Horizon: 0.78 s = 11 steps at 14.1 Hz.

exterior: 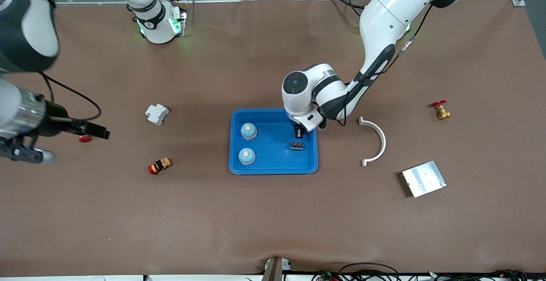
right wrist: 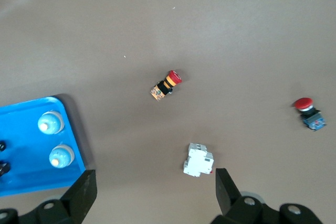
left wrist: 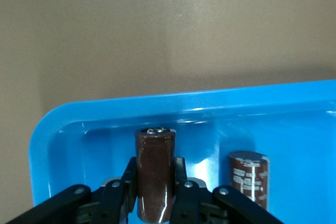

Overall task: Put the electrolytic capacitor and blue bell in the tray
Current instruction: 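Drop the bell in the tray while the left gripper brings the capacitor, then lower the capacitor into the tray and open the left gripper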

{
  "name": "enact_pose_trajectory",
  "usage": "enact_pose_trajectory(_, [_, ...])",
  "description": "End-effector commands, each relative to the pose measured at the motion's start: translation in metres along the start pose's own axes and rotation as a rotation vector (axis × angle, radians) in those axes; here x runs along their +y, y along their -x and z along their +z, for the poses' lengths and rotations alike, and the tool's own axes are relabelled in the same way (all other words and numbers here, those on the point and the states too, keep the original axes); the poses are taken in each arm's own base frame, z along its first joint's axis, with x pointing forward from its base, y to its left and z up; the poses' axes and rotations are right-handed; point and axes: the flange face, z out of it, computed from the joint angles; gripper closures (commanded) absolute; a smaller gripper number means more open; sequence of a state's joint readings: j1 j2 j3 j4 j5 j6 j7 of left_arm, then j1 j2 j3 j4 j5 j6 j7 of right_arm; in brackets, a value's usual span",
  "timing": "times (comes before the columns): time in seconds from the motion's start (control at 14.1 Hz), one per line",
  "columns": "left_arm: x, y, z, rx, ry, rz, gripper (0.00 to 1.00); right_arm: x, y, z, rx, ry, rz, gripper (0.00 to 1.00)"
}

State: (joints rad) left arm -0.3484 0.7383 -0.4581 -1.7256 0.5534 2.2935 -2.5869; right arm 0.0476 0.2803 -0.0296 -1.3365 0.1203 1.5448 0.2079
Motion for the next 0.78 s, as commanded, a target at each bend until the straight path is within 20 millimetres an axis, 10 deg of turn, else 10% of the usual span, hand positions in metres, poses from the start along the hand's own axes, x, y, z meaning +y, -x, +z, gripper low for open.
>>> enact_pose_trajectory(0.0, [0.004,0.004,-0.003,0.006,0.018,-0.025,1.0,0.023,0.026,-0.034,0.032,-0.002,-0.051,0.0])
enact_pose_trajectory(0.28, [0.002,0.006,-0.003,0.005,0.016,-0.024,1.0,0.06,0.04,-0.066,0.077,0.094,-0.114,0.0])
enact_pose_trajectory(0.71, [0.001,0.01,-0.003,0.003,0.017,-0.035,1.0,0.079,0.038,-0.064,0.075,0.097,-0.125,0.0])
